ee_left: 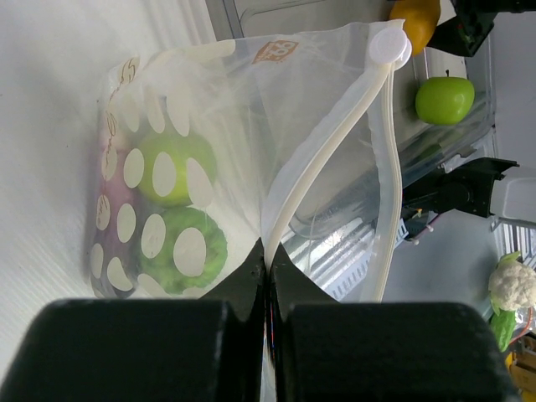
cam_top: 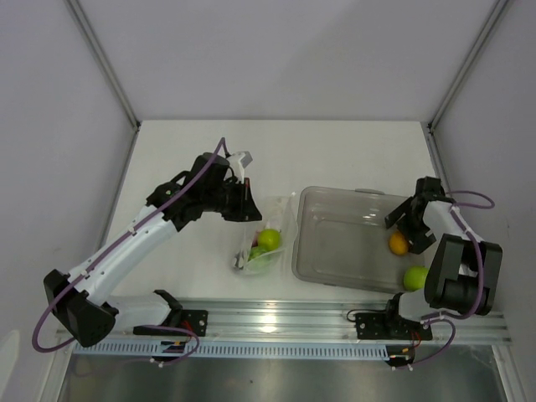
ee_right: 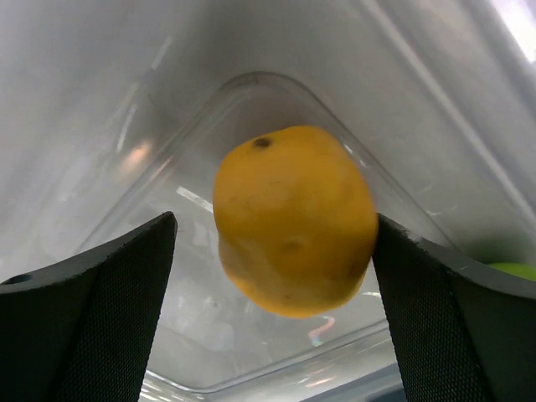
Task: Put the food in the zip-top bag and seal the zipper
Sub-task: Pick up the fake fruit from the bin, then place the fake fruit in the zipper food storage bag.
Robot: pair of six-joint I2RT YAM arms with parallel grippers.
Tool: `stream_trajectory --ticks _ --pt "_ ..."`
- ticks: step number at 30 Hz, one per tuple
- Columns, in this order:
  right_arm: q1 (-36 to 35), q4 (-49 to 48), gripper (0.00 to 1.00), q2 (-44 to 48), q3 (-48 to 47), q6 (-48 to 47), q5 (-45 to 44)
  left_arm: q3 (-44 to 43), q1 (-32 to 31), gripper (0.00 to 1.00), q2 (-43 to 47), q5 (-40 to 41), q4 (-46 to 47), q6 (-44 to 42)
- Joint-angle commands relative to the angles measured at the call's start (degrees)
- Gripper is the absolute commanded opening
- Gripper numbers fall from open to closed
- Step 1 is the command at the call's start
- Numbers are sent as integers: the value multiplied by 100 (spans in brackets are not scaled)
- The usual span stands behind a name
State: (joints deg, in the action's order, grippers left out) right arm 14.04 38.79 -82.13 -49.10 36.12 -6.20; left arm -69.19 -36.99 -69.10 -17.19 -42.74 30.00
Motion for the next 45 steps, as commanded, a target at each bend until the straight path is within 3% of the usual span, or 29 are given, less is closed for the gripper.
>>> stream_trajectory --ticks 1,4,8,13,14,16,17,20,29,36,45 --pt "-217 -196 98 -163 137 255 -215 -209 -18 1 90 -74 134 103" --pt "-306 -301 94 -198 234 308 -242 -218 -19 1 90 -74 126 68" --pt "-350 -354 75 -207 226 212 -189 -183 -18 1 116 -65 117 50" --pt "-577 -240 66 109 76 27 -311 -34 -27 1 178 -74 205 59" --pt "-604 -214 54 161 24 1 -303 -33 -19 1 178 -83 231 59" --pt "-666 -143 41 363 -55 -52 -155 2 -18 1 169 -100 249 76" --pt "-770 -74 29 416 -143 -96 -102 -7 -18 1 178 -109 266 68" --pt "-1130 111 17 671 -354 -53 65 2 -27 1 178 -118 301 85" --pt "-3037 287 21 1630 -1460 615 884 90 -18 1 221 -57 345 76" --pt "-5259 578 23 1015 -3051 1054 128 274 -18 1 248 -57 460 138" --pt "-6615 674 27 -12 -4203 1126 -496 239 -27 1 248 40 407 138"
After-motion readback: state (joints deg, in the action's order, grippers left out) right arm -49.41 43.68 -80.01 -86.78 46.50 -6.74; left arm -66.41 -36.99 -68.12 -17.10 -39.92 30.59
